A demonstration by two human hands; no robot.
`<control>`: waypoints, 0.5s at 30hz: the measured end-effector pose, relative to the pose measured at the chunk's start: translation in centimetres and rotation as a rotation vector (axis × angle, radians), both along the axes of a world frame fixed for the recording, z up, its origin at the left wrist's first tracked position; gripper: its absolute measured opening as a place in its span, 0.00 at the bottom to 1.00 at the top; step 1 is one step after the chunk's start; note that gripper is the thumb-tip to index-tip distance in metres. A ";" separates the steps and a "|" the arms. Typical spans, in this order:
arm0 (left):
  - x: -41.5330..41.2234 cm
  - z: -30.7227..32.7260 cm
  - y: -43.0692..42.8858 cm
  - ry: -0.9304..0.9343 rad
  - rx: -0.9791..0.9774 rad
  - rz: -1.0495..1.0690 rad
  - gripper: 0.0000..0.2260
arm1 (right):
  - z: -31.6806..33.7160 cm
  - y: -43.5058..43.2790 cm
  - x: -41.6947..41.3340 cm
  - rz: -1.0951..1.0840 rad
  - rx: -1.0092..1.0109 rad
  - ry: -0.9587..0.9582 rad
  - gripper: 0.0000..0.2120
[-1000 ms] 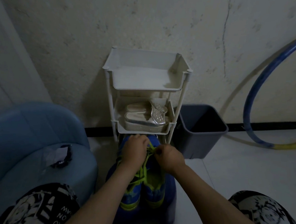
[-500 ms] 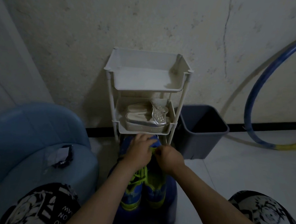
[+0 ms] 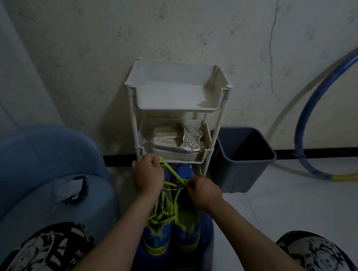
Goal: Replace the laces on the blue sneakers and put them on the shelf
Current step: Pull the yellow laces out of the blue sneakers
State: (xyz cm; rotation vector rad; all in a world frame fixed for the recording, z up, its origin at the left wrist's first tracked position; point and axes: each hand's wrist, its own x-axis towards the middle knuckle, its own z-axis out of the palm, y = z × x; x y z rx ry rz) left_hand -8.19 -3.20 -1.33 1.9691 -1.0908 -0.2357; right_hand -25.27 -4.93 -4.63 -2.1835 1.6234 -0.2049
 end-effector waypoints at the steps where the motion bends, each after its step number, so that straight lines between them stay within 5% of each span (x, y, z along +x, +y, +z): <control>1: 0.0 0.0 0.1 -0.023 0.016 0.012 0.10 | 0.0 0.1 0.0 0.004 -0.003 0.009 0.11; 5: -0.7 -1.0 0.5 -0.261 0.059 -0.122 0.17 | 0.1 0.1 0.0 0.020 -0.043 0.038 0.11; 8: -1.5 -1.5 0.4 -0.340 0.120 -0.476 0.23 | 0.1 0.1 0.1 0.029 -0.053 0.042 0.11; 11: -2.1 -2.0 0.7 -0.423 0.231 -0.735 0.18 | 0.0 0.1 0.0 0.032 -0.058 0.012 0.11; 15: -1.7 -2.3 0.7 -0.606 0.263 -0.672 0.12 | 0.0 0.2 0.0 0.028 -0.052 -0.028 0.11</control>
